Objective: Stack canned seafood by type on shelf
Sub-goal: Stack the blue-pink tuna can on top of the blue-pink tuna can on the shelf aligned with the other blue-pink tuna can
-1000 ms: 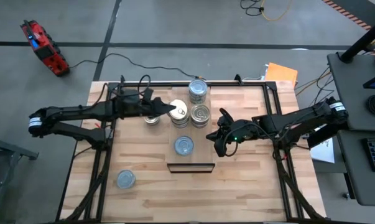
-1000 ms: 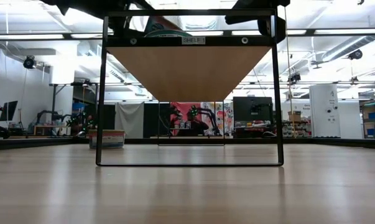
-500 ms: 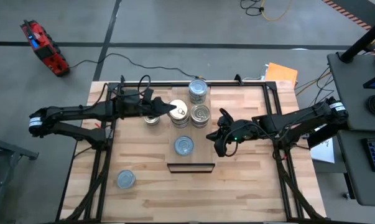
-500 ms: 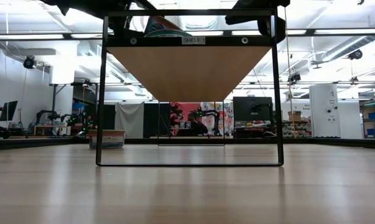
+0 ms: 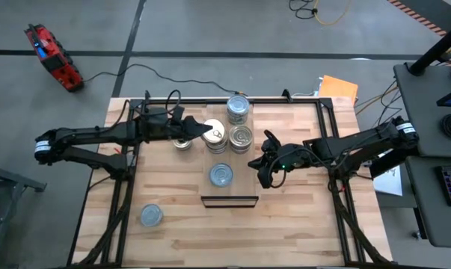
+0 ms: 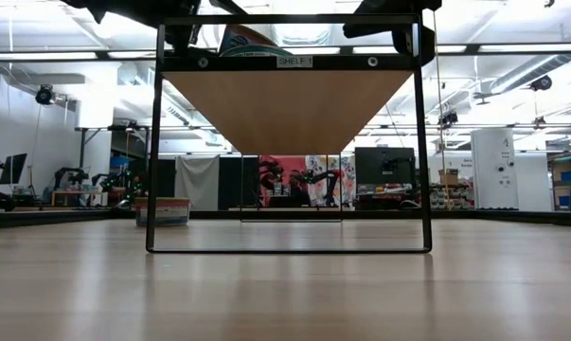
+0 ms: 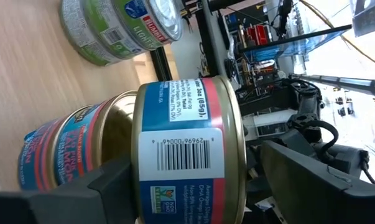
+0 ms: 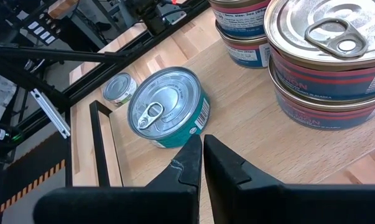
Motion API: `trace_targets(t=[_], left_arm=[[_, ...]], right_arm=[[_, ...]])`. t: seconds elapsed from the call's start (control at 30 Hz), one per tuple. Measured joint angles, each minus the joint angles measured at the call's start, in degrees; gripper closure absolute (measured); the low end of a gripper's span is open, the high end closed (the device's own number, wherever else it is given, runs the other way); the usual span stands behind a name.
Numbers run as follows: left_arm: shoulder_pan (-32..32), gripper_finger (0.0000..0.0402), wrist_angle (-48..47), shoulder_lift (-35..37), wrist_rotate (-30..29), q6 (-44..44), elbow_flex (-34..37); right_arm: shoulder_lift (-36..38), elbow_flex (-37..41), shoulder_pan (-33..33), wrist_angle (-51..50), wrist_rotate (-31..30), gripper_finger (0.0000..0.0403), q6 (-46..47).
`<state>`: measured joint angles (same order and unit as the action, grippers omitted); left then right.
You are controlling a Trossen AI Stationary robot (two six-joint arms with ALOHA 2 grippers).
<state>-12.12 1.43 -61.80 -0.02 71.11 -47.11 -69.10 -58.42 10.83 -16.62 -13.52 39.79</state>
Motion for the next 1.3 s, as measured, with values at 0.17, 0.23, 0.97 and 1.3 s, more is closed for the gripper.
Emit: trace_targets(t=[0.17, 0.23, 0.97, 1.3], left_arm=[[0.00, 0.0109, 0.24, 0.02, 0.05, 0.44, 0.00], [0.00, 0.0109, 0.24, 0.02, 0.26, 0.91, 0.00], [0.07, 0.0118, 0.94, -0.11, -0.78, 8.45, 0.00], [0.07, 0.0118, 0.01, -0.42, -0.73, 8.94, 0.00]], right_arm=[[0.00, 0.03, 0.00, 0.00, -0.02, 0.0394, 0.02], [0.00, 0.03, 0.00, 0.00, -0.02, 0.0394, 0.08], [0.00, 0.05, 0.00, 0.07, -1.53, 0.0394, 0.26], [0.01, 0.05, 0.00, 0.10, -1.57, 0.0394, 0.92]])
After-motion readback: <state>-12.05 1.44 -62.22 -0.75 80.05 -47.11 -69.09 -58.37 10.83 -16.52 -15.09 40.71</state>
